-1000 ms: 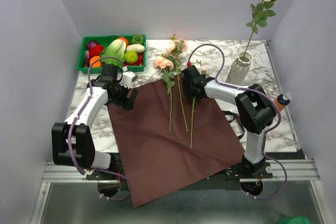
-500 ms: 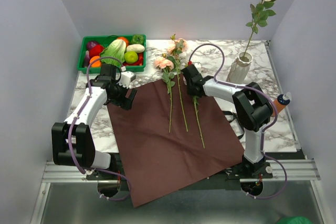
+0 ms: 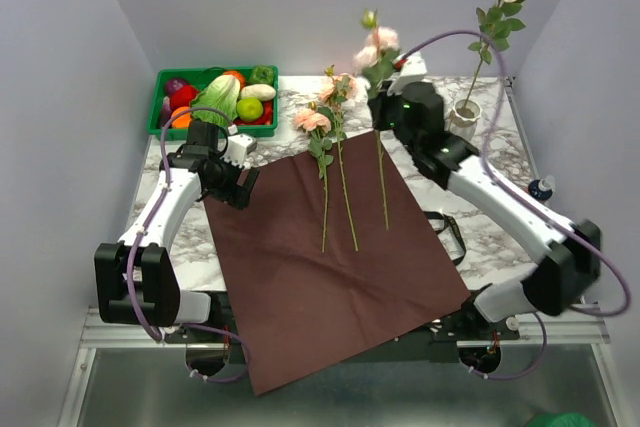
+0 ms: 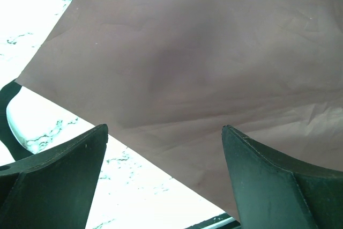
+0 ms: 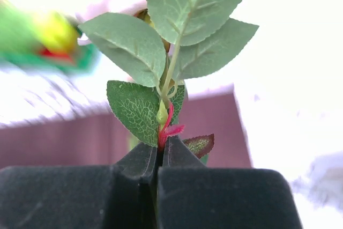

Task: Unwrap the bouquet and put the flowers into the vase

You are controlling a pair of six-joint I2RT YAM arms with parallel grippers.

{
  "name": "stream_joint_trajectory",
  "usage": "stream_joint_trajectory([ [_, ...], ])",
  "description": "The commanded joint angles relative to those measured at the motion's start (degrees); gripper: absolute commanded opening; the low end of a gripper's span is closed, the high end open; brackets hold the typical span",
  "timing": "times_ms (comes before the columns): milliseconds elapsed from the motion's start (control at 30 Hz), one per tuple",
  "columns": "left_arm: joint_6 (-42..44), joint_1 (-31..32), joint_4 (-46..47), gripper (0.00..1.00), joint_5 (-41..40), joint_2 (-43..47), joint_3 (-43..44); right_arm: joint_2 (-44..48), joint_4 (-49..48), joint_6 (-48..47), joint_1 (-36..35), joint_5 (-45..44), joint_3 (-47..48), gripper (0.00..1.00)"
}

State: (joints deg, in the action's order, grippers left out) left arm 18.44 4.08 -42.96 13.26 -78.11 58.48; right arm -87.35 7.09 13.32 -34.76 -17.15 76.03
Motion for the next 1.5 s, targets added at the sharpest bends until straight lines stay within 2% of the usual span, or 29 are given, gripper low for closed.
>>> stream_joint_trajectory([
  [0,0.55,-0.47,-0.46,0.95,-0.16,2.69,-1.08,13.50,-24.34,-14.44,0.22,4.32,-5.79,0.01],
  [100,0.72,-0.65,-0.46,0.95,0.02,3.05,-1.17,19.04,-34.65,-23.32,0.40,0.55,-8.09,0.01],
  [233,0.90,-0.74,-0.63,0.95,0.37,2.78,-0.73,21.25,-43.54,-33.42,2.85,-8.93,-6.33,0.01],
  [333,1.08,-0.82,-0.81,0.95,0.89,2.26,-0.21,21.52,-53.21,-39.04,5.31,-15.25,-6.24,0.01],
  [500,1.34,-0.82,-0.81,0.96,1.33,1.47,0.32,19.42,-70.33,-46.63,9.35,-20.46,-6.77,0.01],
  [767,1.78,-1.00,-1.07,0.96,1.25,-0.46,1.55,17.66,-69.15,-40.66,17.44,-20.47,-6.16,0.01],
  [1067,2.04,-1.18,-1.16,0.96,1.42,-2.49,2.52,15.72,-67.74,-32.85,21.31,-20.91,-8.00,0.01],
  [1467,2.57,-1.44,-1.16,0.96,1.25,-3.02,2.78,11.77,-68.44,-28.88,22.55,-21.96,-10.64,0.01],
])
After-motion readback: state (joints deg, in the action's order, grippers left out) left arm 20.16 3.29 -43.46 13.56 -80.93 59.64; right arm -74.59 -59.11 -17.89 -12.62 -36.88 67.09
